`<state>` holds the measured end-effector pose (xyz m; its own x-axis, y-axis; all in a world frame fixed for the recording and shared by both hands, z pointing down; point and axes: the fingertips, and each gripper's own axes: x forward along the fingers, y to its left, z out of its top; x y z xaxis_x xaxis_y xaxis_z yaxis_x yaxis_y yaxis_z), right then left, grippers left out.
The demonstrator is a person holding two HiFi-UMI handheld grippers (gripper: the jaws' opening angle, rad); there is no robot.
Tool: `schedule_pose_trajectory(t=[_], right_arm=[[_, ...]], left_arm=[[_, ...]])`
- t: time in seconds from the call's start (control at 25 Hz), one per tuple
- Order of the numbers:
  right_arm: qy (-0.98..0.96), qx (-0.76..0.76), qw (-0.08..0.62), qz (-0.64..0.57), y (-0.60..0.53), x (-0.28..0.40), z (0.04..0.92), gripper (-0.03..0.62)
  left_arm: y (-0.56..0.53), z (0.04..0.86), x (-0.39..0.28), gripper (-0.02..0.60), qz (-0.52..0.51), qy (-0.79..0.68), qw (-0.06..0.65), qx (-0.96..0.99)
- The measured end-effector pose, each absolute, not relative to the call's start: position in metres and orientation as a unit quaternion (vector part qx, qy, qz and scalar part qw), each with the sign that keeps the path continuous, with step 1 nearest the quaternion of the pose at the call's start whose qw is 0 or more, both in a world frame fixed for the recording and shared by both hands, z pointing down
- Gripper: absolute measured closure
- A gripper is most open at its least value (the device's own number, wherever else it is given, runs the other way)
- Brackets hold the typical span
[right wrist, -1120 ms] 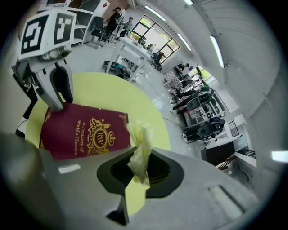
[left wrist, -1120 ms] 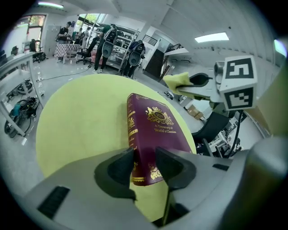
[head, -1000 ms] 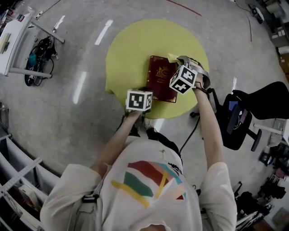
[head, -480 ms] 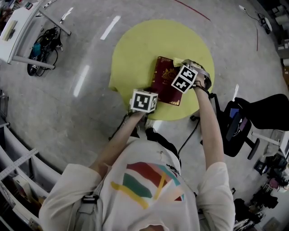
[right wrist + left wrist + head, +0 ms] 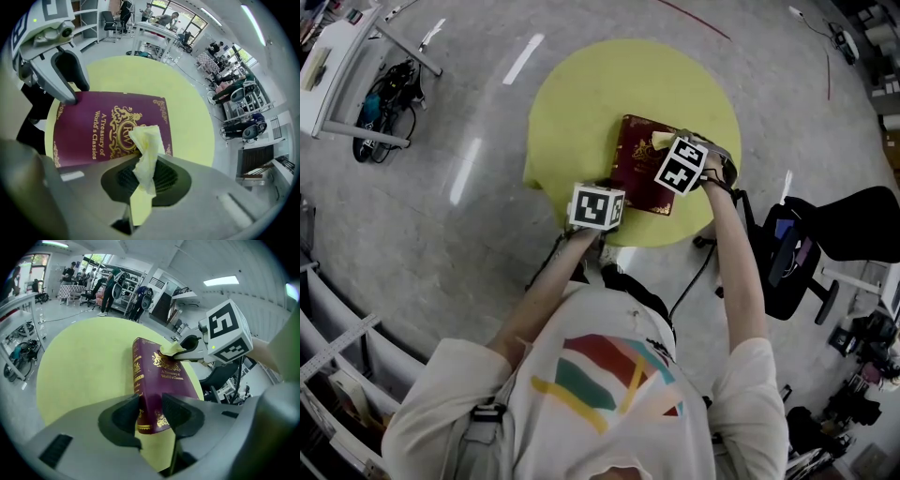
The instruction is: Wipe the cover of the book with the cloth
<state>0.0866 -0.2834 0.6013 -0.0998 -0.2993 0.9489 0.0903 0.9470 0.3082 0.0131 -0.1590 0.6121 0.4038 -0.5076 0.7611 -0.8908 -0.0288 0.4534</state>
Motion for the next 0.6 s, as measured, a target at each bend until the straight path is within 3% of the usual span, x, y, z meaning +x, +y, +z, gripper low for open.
schedule_pose_trajectory(t=[0.6], right_arm=[[-0.755,0.054,0.651,-0.055,-0.207,0.094,0.6,0.566]], left_arm=[[-0.159,0.613,0.012,0.425,0.197,-0.505,0.479,0.691]])
